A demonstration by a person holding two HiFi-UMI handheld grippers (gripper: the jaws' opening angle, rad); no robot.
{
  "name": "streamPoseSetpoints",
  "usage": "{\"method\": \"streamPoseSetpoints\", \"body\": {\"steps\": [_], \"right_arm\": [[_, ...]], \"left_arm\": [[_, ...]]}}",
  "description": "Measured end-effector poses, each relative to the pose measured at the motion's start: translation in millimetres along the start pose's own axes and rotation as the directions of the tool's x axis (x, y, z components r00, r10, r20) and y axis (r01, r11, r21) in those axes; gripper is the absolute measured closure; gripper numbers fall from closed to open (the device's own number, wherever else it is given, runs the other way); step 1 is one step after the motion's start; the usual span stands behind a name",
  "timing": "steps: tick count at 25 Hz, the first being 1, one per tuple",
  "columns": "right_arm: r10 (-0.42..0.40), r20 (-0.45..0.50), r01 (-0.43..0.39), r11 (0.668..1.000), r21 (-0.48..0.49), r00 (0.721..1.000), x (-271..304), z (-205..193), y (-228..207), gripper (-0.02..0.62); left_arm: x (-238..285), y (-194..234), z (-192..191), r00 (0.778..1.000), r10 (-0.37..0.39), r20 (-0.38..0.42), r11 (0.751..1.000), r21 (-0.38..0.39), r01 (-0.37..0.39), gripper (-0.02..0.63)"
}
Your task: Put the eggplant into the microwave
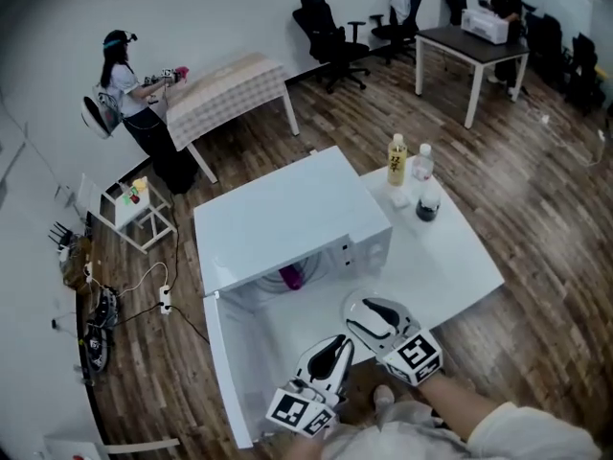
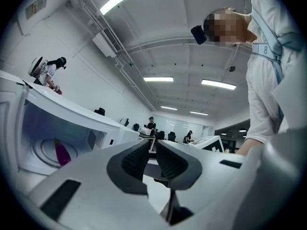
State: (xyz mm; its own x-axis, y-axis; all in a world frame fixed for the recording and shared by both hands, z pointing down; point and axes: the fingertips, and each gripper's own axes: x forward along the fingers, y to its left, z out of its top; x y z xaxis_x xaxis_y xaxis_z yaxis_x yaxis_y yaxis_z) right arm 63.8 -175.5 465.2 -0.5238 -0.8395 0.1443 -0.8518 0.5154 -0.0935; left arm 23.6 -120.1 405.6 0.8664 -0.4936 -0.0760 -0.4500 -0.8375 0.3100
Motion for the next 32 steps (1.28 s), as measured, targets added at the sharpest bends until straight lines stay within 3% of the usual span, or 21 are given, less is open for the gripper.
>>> {"method": "streamPoseSetpoints", "body": {"steps": [6,12,18,32], "right_arm": [[0.013,0.037,-0.013,1.000,-0.007,0.999,-28,15,3,0.447],[0.106,0.043,-0.106,0.994,0.011,0.994,-53,34,14,0.518],[0.184,0.033,-0.183,0.983,-0.025,0.982,-76,53,17,0.528],[0.198,0.025,-0.199,0.980,0.012,0.980,-103,54,24,0.535]], "left_arm": [[3,-7,5,1.000,-0.020,-0.013,1.000,0.019,0.020,0.566],[12,-16,9,0.998,-0.059,-0.022,0.998,0.031,0.060,0.568],[24,-31,8,0.993,-0.107,-0.043,0.994,0.027,0.108,0.567],[25,-47,7,0.988,-0.145,-0.050,0.989,0.013,0.146,0.568]]}}
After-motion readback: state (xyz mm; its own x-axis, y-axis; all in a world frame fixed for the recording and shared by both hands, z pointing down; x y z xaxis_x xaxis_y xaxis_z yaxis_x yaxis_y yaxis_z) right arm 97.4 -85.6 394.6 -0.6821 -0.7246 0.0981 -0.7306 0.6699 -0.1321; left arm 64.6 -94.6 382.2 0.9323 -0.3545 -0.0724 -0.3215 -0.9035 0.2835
